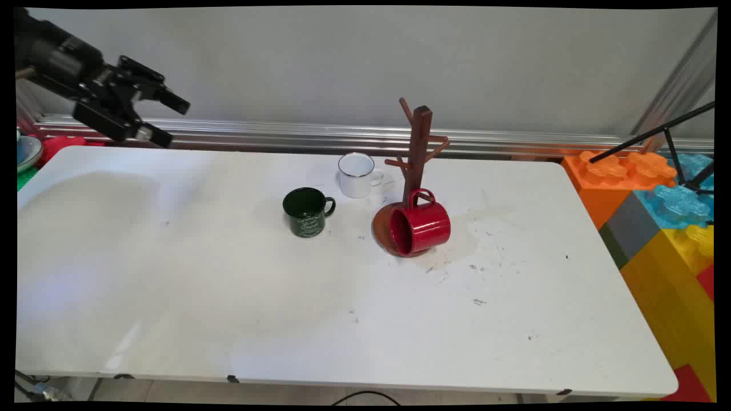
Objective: Pick up the red mug from the rack
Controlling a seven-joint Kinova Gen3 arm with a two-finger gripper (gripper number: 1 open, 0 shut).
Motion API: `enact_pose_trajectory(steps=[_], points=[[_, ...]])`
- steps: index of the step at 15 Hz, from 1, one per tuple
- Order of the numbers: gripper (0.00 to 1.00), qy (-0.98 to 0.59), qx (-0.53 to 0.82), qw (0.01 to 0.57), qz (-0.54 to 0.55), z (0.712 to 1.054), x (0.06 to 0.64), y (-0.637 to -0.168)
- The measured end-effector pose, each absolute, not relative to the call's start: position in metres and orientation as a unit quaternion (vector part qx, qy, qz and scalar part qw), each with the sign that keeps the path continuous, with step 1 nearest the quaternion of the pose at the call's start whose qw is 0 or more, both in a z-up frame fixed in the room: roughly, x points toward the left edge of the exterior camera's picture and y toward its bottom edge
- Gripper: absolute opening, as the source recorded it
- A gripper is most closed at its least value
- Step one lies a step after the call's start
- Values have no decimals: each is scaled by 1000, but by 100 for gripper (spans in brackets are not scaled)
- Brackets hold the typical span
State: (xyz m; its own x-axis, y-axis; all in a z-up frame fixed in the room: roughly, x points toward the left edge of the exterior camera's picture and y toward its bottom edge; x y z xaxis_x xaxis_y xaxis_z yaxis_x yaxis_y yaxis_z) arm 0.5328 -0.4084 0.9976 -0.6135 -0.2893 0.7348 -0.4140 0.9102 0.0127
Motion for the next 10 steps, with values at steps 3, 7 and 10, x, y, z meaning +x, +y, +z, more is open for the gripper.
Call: enact_pose_trajectory(steps=[3, 7, 10], points=[[100, -893, 214, 389, 80, 995, 505, -408], [100, -888, 240, 385, 80, 988, 461, -412], [100, -882, 266, 382, 76, 977, 417, -415]])
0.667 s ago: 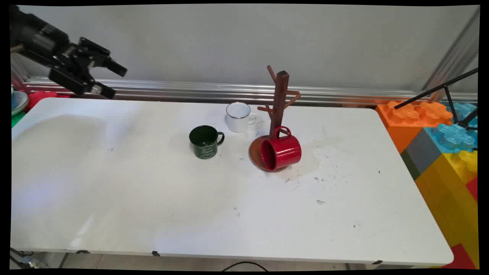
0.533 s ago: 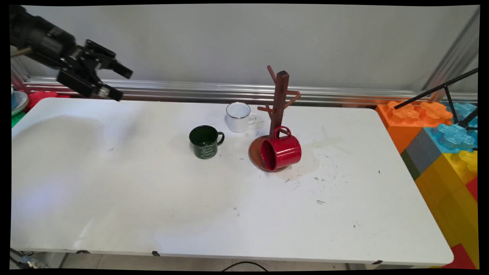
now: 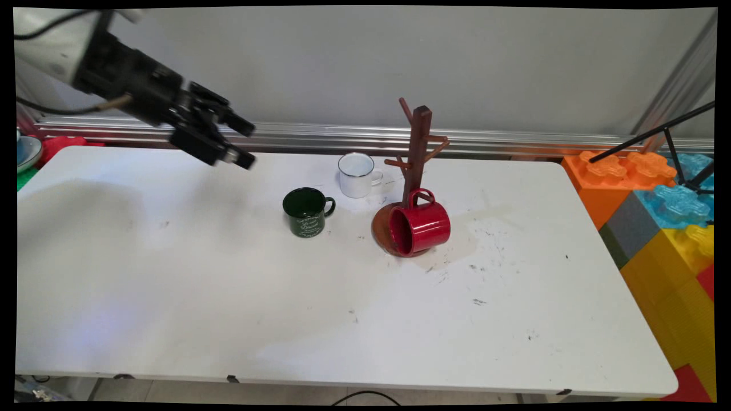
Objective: Pick up the red mug from the rack
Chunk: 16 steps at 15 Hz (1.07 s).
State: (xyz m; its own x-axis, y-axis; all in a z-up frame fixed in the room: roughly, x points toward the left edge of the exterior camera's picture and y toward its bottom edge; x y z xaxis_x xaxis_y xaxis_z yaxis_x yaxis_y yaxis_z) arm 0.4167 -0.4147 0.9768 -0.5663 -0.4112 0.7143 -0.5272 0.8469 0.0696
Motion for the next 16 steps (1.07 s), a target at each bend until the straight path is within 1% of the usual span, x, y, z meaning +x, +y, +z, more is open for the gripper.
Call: enact_pose_trajectory(steps=[6, 16], points=[[100, -871, 303, 382, 69, 947, 345, -423], [100, -848, 342, 400, 67, 897, 279, -437]])
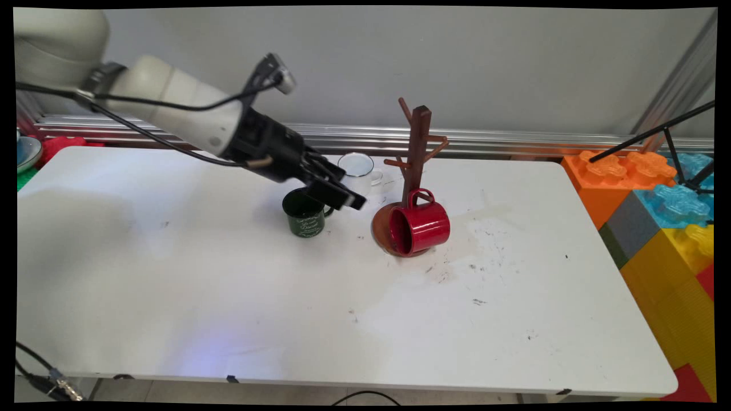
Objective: Pick up the red mug from the rack
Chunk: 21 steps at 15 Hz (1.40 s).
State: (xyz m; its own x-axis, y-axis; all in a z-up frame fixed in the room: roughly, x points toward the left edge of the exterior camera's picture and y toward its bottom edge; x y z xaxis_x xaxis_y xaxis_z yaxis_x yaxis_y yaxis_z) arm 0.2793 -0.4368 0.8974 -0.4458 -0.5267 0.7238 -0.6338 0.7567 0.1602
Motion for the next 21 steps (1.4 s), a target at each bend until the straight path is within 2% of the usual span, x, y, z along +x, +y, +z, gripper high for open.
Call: enact_pose_trajectory(steps=[10, 21], points=[[100, -820, 369, 432, 74, 836, 249, -435], [100, -793, 374, 475, 76, 786, 243, -414]])
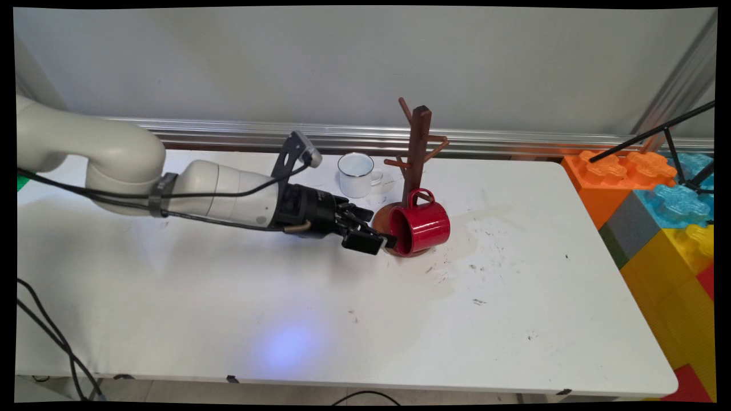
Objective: Pick up the red mug from the rack
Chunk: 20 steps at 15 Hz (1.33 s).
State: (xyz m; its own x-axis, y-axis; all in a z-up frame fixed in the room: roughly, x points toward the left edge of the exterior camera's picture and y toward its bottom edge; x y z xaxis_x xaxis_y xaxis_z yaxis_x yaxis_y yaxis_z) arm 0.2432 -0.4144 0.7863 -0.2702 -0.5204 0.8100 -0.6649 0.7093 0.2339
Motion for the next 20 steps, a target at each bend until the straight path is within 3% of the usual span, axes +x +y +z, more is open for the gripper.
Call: enact_pose_trajectory(steps=[20], points=[[100, -764, 372, 518, 93, 727, 203, -421]])
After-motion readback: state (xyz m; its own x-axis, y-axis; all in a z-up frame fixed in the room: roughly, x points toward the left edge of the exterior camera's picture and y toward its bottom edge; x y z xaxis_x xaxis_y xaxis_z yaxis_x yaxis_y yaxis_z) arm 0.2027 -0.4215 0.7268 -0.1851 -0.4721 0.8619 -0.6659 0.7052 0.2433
